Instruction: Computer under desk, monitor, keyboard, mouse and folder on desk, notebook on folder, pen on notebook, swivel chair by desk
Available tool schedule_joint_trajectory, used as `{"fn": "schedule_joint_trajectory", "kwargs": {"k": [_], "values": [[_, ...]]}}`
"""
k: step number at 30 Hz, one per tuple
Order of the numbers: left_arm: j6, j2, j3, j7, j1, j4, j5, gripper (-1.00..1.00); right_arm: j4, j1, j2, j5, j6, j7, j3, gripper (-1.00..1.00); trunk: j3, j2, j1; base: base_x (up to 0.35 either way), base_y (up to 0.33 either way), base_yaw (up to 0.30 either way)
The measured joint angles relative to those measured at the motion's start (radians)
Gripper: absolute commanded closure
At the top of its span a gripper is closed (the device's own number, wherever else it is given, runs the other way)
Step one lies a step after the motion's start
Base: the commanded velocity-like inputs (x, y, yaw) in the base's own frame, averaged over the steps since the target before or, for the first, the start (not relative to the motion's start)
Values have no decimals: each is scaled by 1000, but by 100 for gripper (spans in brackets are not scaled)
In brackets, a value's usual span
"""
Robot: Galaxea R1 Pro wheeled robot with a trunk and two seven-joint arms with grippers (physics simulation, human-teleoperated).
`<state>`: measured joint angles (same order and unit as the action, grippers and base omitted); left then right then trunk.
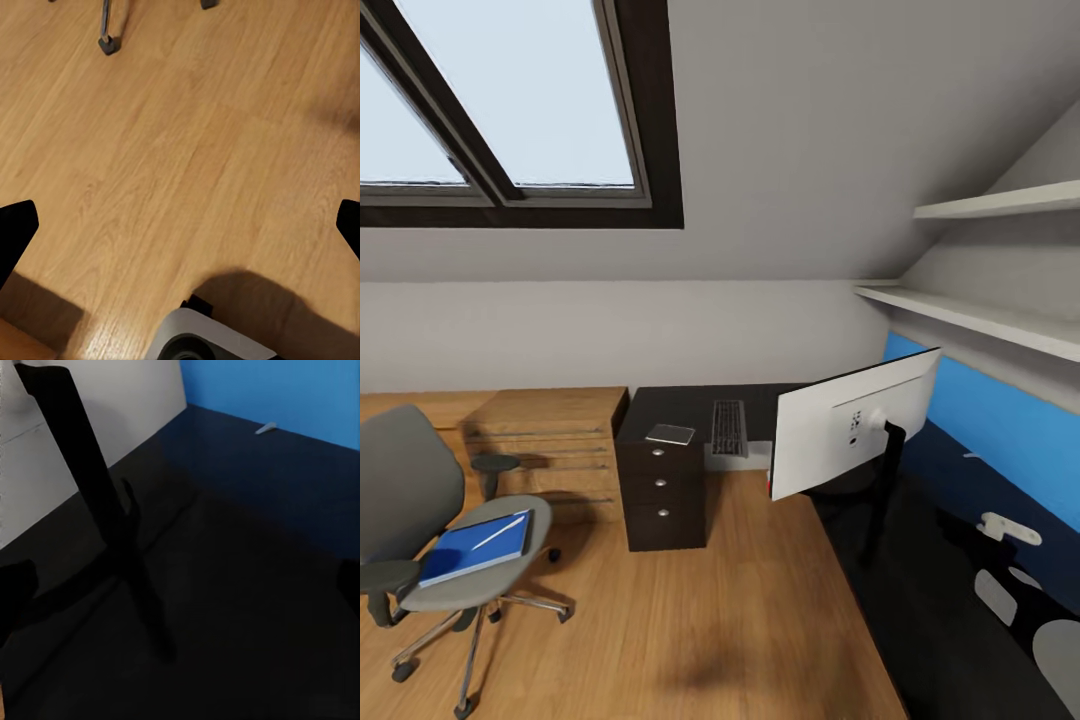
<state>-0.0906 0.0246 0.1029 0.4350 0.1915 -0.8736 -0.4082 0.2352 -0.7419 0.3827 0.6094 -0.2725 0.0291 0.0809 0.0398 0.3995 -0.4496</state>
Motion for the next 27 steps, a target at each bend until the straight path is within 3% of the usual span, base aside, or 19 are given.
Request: {"fn": "schedule_joint_trajectory", "kwargs": {"k": [12, 18, 27], "values": [[0, 0, 0, 0, 0, 0, 0, -100, 1, 0, -27, -2, 0, -1, 7, -100, 0, 0, 0, 0, 0, -6], [0, 0, 0, 0, 0, 0, 0, -100, 1, 0, -32, -45, -8, -1, 7, -100, 0, 0, 0, 0, 0, 0], [0, 1, 0, 0, 0, 0, 0, -100, 1, 0, -71, -68, -62, -8, 4, -100, 0, 0, 0, 0, 0, 0]]}}
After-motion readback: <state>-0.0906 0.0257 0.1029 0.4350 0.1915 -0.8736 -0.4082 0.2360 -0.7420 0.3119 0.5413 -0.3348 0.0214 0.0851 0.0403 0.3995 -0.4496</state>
